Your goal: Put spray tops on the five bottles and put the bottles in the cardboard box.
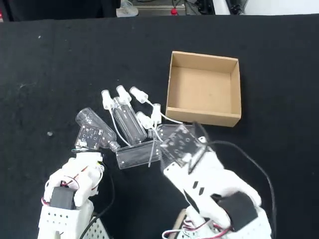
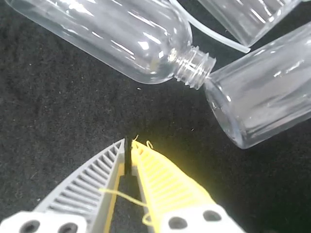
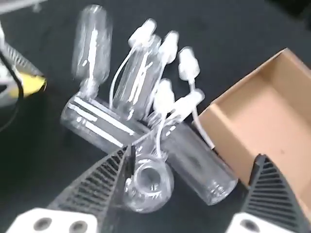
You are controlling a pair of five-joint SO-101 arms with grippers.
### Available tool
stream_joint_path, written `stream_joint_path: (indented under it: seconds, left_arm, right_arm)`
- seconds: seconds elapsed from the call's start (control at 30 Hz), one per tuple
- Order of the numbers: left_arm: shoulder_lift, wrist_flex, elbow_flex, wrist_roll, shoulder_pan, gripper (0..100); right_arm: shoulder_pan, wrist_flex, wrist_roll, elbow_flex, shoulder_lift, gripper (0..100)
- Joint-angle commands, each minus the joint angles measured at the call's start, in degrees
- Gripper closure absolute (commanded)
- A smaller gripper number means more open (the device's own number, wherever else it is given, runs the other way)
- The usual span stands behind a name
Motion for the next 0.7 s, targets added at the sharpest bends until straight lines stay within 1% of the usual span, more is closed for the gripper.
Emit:
stream_joint_path:
  seconds: [0.0, 0.07, 0.23, 0.43, 0.67]
  left_arm:
    - [-0.4, 0.3, 1.2, 0.5, 0.5, 97]
    - [-0.4, 0.3, 1.2, 0.5, 0.5, 97]
    - [-0.4, 0.3, 1.2, 0.5, 0.5, 97]
    - [-0.4, 0.3, 1.2, 0.5, 0.5, 97]
    - [-0.4, 0.3, 1.2, 0.5, 0.5, 97]
  right_arm:
    - [-1.7, -0.1, -0.6, -3.5, 3.6, 64.0]
    - [-1.7, -1.0, -0.7, -2.9, 4.0, 64.0]
    - [-1.7, -3.6, -3.7, 1.4, 4.1, 64.0]
    - [-1.7, -3.8, -3.8, 5.9, 4.1, 64.0]
    - [-1.4, -3.8, -3.5, 7.1, 4.0, 64.0]
